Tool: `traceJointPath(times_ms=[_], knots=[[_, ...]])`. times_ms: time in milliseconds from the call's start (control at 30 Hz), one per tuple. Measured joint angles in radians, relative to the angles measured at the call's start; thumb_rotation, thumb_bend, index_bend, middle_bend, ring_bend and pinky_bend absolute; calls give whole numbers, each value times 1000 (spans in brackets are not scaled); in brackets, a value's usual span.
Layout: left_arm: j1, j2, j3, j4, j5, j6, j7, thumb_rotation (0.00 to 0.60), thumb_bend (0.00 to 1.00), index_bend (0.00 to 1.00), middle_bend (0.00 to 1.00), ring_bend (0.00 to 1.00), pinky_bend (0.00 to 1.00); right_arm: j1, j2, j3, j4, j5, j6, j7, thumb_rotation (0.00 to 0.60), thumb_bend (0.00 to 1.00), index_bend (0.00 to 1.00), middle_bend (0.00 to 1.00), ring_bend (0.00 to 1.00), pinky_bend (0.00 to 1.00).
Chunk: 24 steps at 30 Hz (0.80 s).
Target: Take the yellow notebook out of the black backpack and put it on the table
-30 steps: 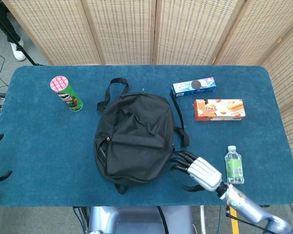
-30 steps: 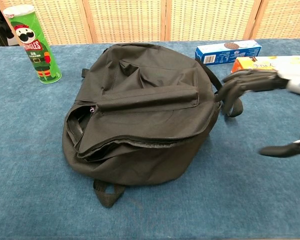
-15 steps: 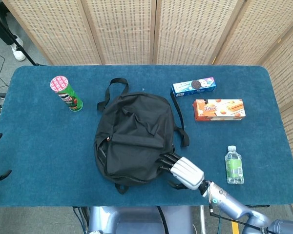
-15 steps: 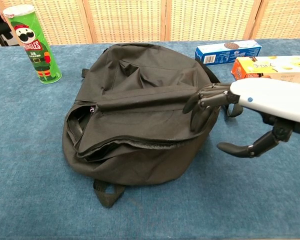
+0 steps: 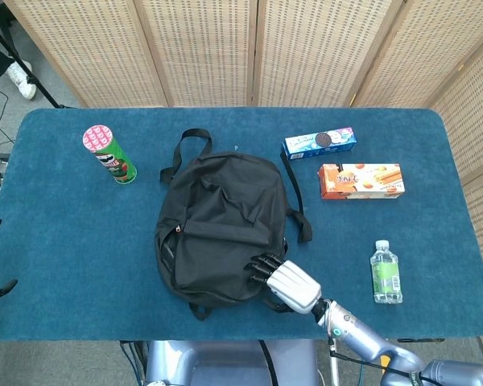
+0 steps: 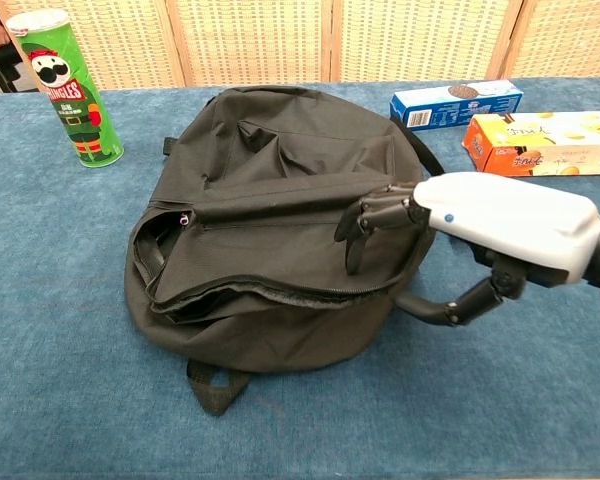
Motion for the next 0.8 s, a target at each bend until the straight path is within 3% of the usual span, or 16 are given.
traceJointPath(times_ms=[300, 600, 800], knots=[[1, 3, 1, -2, 0, 0, -5, 600, 0, 0, 0, 0, 0, -9, -75, 33, 24, 66, 32, 24, 600, 515, 610, 496, 389, 352], [1, 4, 3, -2, 5, 1, -5, 600, 0, 0, 0, 0, 0, 3, -105, 73, -4, 152, 5, 23, 600, 517, 653, 533, 409, 394], [-1, 0, 8, -1, 14, -4, 0, 600, 0, 0, 0, 0, 0, 14, -142, 132, -44, 261, -17, -15, 600, 517, 676, 547, 415, 408]])
